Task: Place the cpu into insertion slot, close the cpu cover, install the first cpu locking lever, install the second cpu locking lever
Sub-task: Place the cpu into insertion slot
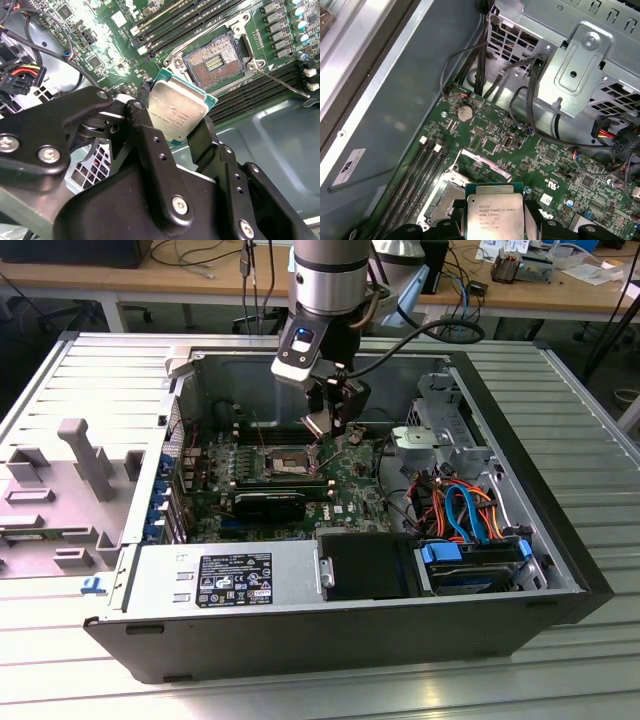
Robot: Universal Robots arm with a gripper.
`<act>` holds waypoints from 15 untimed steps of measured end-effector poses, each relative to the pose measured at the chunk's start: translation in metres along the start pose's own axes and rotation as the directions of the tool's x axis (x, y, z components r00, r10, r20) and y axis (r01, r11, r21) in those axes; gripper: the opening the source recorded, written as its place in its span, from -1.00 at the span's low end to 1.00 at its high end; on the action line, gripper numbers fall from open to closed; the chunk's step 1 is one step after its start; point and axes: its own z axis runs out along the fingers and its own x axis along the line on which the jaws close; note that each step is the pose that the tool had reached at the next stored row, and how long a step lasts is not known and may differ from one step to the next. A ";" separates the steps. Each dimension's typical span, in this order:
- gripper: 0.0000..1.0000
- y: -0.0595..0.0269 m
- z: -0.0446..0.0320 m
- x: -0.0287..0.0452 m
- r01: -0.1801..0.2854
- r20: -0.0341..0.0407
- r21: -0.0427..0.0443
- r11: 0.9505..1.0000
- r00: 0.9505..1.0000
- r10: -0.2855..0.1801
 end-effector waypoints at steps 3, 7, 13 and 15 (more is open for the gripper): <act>0.09 0.0000 0.0001 0.0000 -0.006 0.000 0.000 1.000 1.000 0.006; 0.09 0.0000 0.0002 0.0000 -0.013 0.001 0.000 1.000 1.000 0.013; 0.09 0.0000 0.0003 0.0000 -0.019 0.001 0.000 1.000 1.000 0.019; 0.09 0.0000 0.0003 0.0000 -0.020 0.001 0.000 1.000 1.000 0.020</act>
